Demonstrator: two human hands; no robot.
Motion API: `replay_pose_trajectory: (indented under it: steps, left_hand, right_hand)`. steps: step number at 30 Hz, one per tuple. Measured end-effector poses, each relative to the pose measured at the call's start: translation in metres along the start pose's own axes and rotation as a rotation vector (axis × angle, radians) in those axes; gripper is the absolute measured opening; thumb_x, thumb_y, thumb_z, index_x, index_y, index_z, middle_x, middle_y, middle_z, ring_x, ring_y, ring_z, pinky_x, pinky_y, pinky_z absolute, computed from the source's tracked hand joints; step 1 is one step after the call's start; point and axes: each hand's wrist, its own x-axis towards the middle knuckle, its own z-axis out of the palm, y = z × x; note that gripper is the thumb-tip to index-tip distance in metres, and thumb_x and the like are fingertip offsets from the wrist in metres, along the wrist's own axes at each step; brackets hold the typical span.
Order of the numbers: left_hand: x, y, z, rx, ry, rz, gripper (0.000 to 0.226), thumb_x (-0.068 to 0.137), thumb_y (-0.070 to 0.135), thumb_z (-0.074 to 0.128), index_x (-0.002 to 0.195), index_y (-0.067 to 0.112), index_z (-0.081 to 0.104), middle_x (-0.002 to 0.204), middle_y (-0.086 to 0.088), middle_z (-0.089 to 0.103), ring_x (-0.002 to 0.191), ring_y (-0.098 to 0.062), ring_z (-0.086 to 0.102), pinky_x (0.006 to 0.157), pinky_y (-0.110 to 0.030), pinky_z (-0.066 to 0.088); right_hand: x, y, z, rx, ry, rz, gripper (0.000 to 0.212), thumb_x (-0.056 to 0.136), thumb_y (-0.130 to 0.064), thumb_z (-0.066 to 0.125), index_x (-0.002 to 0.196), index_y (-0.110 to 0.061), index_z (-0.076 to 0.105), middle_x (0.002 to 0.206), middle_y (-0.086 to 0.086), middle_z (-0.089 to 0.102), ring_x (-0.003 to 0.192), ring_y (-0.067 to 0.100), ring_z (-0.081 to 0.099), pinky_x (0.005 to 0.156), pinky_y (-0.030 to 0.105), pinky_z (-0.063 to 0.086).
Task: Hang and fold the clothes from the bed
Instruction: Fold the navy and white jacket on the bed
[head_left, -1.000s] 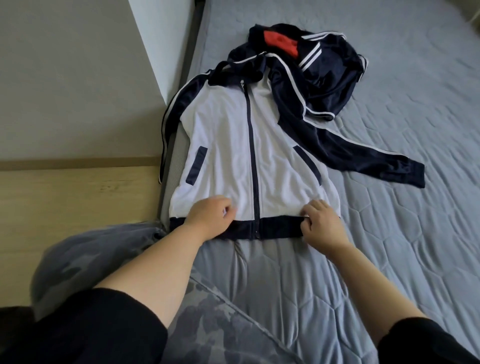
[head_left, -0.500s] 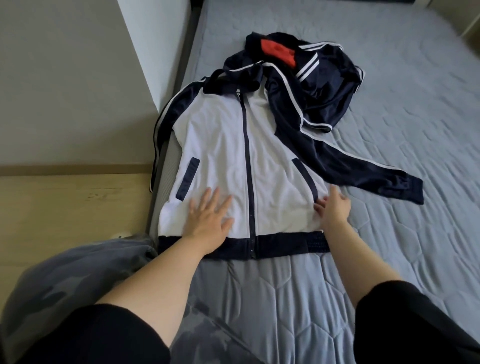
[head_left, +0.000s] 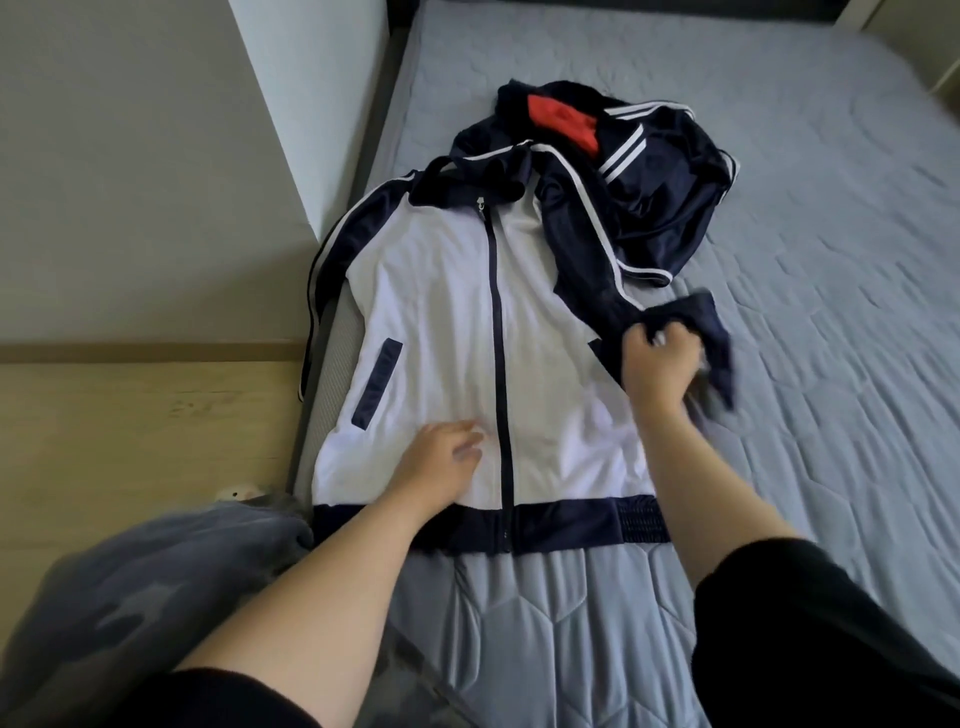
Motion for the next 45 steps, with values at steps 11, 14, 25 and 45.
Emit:
replay_pose_trajectory:
  steps: [11,14,25,45]
  left_hand:
    - [0.007,0.008,-0.054,-1.617,0.165,-0.527,0.060,0.094,0.050,0.047,0.141,0.013,0.040,0.143,-0.013,0.044,0.129,-0.031,0.045,0.106,-0.045,0.038]
    - [0.008,0.010,-0.057,-1.658,0.192,-0.455,0.047,0.093,0.050,0.050,0.124,0.015,0.054,0.133,-0.009,0.054,0.118,-0.026,0.053,0.108,-0.044,0.036]
    - [0.007,0.006,-0.081,-0.974,0.069,-0.385,0.063,0.093,0.058,0.039,0.054,0.015,0.064,0.070,-0.004,0.068,0.081,-0.019,0.062,0.082,-0.038,0.045]
    - [0.002,0.005,-0.056,-0.218,0.076,-0.359,0.016,0.085,0.019,0.047,0.096,0.016,0.058,0.085,-0.001,0.060,0.070,-0.015,0.052,0.056,-0.025,0.038]
  right_hand:
    - [-0.116,0.051,0.017,-0.184,-0.834,-0.420,0.025,0.082,0.008,0.056,0.097,-0.004,0.072,0.143,0.008,0.047,0.138,0.022,0.036,0.112,0.023,0.024]
    - [-0.110,0.041,0.020,-0.033,-0.849,-0.050,0.041,0.075,0.017,0.040,0.093,-0.002,0.071,0.139,0.001,0.051,0.134,0.012,0.038,0.106,0.010,0.019]
    - [-0.092,0.034,0.030,0.559,-0.743,0.715,0.025,0.072,-0.013,0.064,0.094,-0.007,0.076,0.103,0.009,0.073,0.099,0.024,0.068,0.086,0.033,0.052]
    - [-0.061,0.016,0.042,-0.016,-0.731,0.408,0.021,0.085,-0.029,0.055,0.074,-0.011,0.056,0.057,0.004,0.048,0.047,0.018,0.045,0.044,0.024,0.037]
